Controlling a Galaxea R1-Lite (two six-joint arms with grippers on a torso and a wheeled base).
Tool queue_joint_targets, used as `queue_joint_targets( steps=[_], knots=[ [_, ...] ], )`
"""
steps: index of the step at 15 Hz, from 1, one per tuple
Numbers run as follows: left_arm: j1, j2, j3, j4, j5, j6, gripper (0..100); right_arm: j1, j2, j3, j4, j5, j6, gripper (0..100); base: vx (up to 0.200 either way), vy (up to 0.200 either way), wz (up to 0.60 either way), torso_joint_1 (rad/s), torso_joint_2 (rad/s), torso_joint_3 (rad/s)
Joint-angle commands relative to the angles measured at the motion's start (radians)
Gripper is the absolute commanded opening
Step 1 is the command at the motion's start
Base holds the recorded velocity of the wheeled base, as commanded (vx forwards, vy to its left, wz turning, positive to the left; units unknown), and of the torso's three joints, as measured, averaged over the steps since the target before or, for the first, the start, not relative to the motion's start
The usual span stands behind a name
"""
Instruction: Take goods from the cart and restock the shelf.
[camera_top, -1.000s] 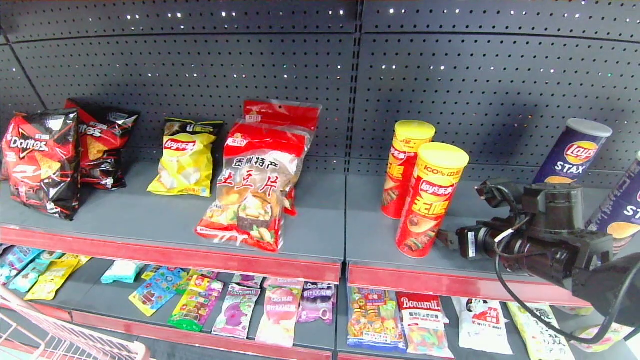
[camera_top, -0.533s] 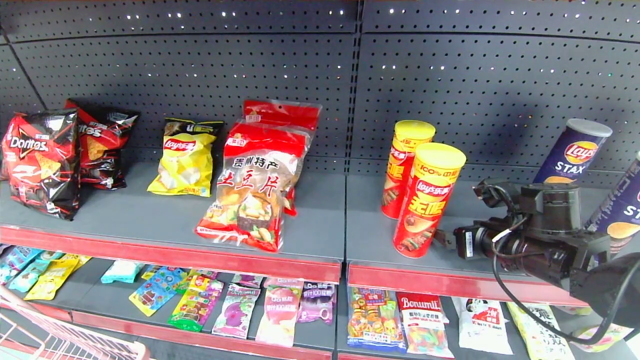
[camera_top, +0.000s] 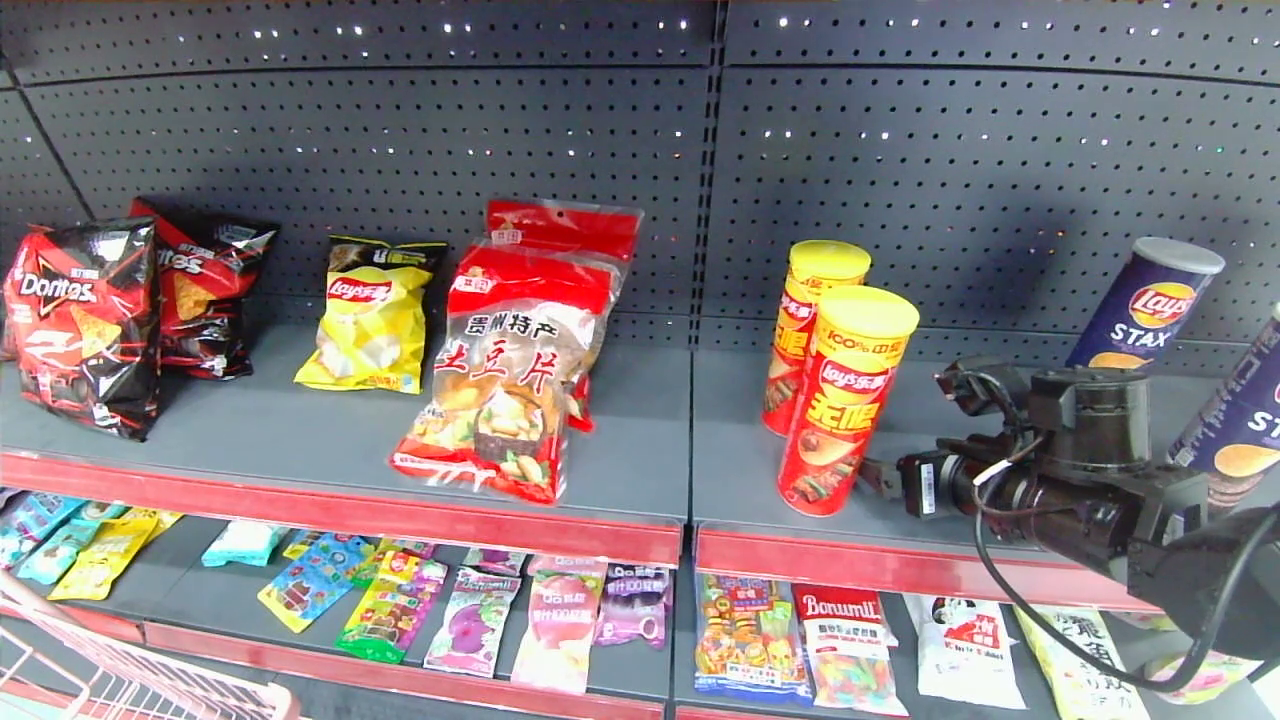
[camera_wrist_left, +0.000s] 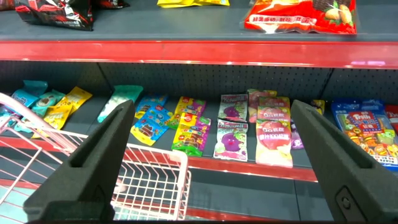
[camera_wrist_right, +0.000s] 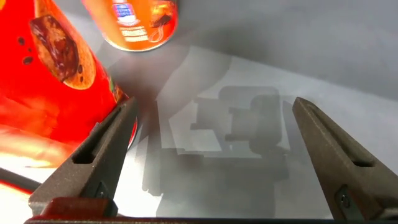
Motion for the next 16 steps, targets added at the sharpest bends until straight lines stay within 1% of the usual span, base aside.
queue_joint_targets(
  steps=[1, 16],
  knots=[
    [0.001, 0.002, 0.0, 0.0, 0.0, 0.0, 100, 0.007, 0.004, -0.005, 0.0, -0.003, 0.0, 100, 0.0, 0.0, 0.0, 0.0, 0.0, 0.0],
    [0.001, 0.002, 0.0, 0.0, 0.0, 0.001, 100, 0.021, 0.021, -0.028, 0.0, -0.013, 0.001, 100, 0.0, 0.0, 0.0, 0.0, 0.0, 0.0]
  ],
)
